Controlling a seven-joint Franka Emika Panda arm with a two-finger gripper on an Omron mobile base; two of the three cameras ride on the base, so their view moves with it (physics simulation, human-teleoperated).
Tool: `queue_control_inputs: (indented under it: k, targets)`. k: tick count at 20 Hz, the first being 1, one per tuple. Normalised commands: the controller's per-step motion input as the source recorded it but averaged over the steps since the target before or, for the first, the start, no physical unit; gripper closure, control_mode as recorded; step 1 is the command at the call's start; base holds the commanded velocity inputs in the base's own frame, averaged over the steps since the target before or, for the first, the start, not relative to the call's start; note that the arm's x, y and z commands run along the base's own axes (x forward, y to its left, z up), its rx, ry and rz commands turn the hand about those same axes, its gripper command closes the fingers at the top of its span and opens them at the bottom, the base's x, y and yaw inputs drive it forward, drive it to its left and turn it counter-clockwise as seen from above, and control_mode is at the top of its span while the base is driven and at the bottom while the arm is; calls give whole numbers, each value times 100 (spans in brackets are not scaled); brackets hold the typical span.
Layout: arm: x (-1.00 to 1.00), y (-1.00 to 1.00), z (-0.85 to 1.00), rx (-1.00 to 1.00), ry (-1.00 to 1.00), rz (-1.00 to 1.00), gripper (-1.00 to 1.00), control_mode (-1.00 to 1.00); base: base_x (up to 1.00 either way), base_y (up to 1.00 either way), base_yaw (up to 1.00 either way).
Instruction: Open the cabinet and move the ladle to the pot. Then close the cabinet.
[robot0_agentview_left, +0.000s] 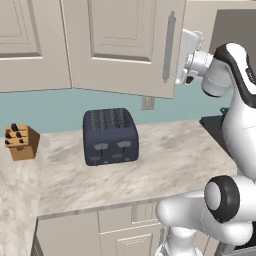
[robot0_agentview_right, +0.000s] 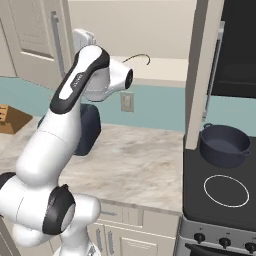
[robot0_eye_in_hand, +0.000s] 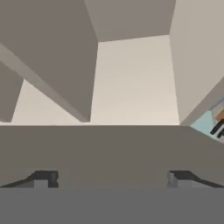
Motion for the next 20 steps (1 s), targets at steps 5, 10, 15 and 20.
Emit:
queue_control_inputs:
  k: [5, 10, 15, 20]
  targets:
    - [-100, 100, 0, 0, -8, 2, -100, -100, 0, 0, 0]
    - [-100, 100, 0, 0, -8, 1, -100, -100, 0, 0, 0]
    - [-100, 100, 0, 0, -4, 2, -100, -100, 0, 0, 0]
    - [-74, 100, 0, -2, -6, 0, -100, -100, 0, 0, 0]
